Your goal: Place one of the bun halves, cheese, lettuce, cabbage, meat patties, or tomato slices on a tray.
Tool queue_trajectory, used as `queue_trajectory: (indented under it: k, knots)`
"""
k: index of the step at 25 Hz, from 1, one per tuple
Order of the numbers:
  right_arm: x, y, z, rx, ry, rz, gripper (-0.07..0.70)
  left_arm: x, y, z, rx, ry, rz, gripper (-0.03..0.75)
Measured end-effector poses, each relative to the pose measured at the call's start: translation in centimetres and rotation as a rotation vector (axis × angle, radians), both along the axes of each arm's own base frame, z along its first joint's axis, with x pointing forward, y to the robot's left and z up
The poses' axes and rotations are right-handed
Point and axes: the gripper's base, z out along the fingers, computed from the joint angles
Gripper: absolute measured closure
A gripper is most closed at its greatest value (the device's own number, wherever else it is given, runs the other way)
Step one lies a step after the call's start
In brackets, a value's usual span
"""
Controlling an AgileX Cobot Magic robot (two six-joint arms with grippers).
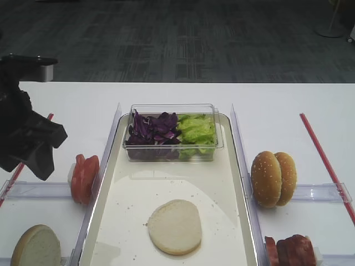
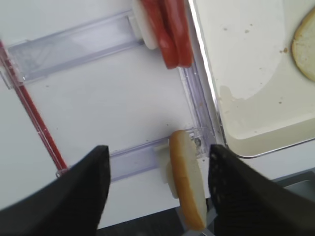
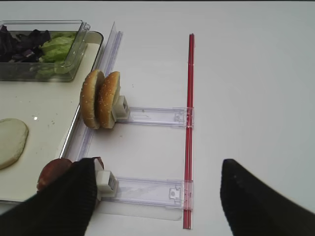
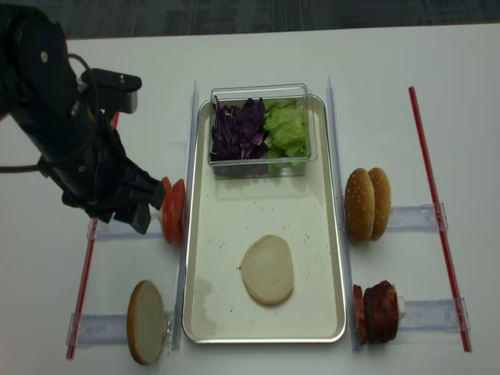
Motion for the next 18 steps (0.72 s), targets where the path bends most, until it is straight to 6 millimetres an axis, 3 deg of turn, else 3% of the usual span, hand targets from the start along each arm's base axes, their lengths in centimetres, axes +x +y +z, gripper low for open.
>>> queue_trajectory:
  k: [12, 18]
  knots:
    - [0.0, 0.0, 0.0, 0.0, 0.0, 0.0, 0.083, -0.6, 5.9, 2.5, 0.006, -0.102, 0.168, 0.314]
    - [0.0, 0.0, 0.0, 0.0, 0.0, 0.0, 0.083, -2.3, 7.2, 3.5, 0.006, -0.15, 0.204, 0.315]
